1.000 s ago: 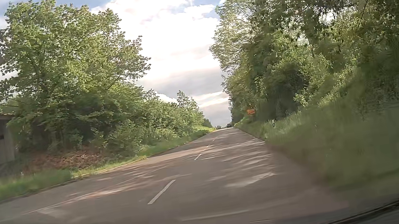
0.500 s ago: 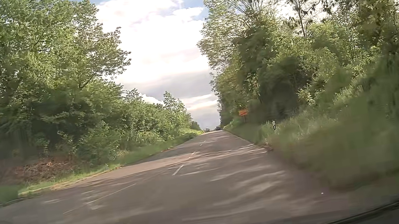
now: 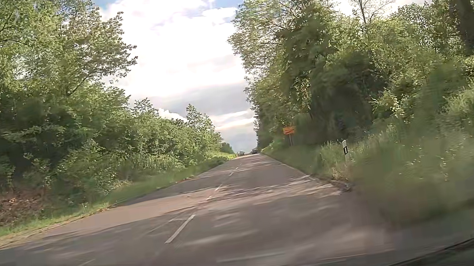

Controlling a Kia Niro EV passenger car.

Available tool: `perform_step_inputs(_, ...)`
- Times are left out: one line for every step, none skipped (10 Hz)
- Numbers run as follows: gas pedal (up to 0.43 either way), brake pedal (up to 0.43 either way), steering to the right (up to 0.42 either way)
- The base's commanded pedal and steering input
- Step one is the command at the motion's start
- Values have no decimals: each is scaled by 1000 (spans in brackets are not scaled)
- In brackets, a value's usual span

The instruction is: Follow the waypoints while adhering to traffic rules and regulations

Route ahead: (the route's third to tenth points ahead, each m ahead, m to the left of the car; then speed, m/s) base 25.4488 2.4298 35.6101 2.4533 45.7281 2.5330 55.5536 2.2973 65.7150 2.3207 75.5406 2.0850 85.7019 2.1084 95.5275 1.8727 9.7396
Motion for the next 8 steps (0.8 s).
perform_step_inputs(260, 0, 5)
perform_step_inputs(260, 0, 4)
perform_step_inputs(260, 0, 4)
perform_step_inputs(260, 0, 4)
perform_step_inputs(260, 0, 4)
perform_step_inputs(260, 0, 4)
perform_step_inputs(260, 0, 4)
perform_step_inputs(260, 0, 4)
